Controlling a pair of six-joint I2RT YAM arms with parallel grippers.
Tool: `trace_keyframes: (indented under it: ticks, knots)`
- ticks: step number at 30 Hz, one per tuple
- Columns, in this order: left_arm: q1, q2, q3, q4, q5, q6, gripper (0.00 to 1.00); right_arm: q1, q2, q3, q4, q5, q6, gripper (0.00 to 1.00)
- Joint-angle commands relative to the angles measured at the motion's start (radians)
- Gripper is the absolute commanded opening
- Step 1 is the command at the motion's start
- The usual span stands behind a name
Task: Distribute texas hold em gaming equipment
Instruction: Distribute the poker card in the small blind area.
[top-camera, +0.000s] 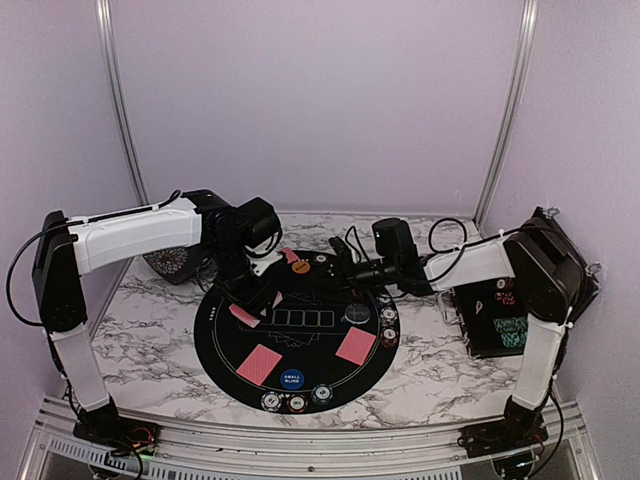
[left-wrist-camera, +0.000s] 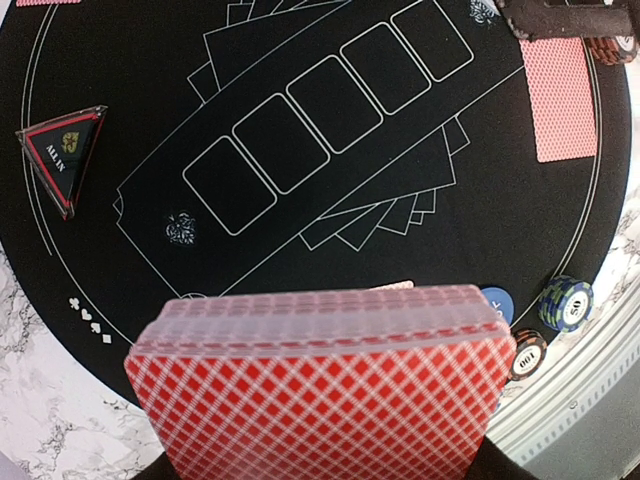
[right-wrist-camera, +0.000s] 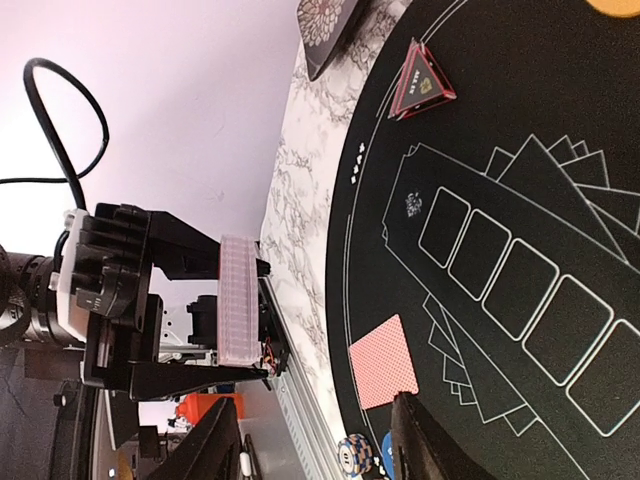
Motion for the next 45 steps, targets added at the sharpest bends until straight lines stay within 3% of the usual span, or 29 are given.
trace_keyframes:
  ticks: [1, 19, 45]
  knots:
    - [-0.007, 0.010, 0.034, -0.024, 0.008, 0.001, 0.57, 0.028, 0.024, 0.044, 0.072, -0.021, 0.042, 0.50]
    - [-0.010, 0.005, 0.032, -0.025, 0.008, 0.001, 0.57, 0.097, 0.116, 0.135, 0.183, -0.042, 0.140, 0.52]
    - [-0.011, 0.001, 0.029, -0.026, 0.001, 0.005, 0.57, 0.165, 0.223, 0.257, 0.175, -0.064, 0.156, 0.51]
